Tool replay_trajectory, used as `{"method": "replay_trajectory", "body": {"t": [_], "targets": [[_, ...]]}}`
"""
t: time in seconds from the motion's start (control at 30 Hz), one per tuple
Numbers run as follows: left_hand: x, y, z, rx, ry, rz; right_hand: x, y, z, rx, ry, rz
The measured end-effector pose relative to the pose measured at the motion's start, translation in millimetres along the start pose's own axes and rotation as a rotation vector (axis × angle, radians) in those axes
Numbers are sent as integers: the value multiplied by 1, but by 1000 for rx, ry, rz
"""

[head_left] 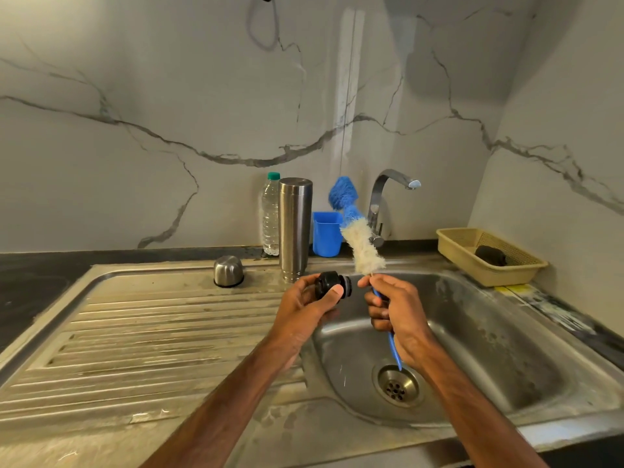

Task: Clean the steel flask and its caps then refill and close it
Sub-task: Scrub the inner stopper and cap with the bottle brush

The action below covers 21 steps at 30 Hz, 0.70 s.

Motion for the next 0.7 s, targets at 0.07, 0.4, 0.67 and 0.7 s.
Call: {"method": "replay_trajectory", "body": {"t": [0.07, 0.4, 0.67, 0.7], "targets": [[4, 3, 0, 32, -54, -79, -1, -6, 4, -63, -20, -7], [-1, 5, -5, 82, -148, -228, 12, 4, 34, -17, -171, 16], [8, 6, -2, 56, -265, -413, 7, -6, 36, -112, -83, 116], [8, 5, -1, 38, -271, -416, 8, -7, 36, -111, -86, 148]]}}
Point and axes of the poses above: each hand's wrist, its own z-axis away from the middle knuckle, its own y-axis out of the back of the hand, x = y × z, the point moved 6 cm from there along -z, towards the middle knuckle, and after that the axes turned 6 degrees about -x, right-handed, at the moved point
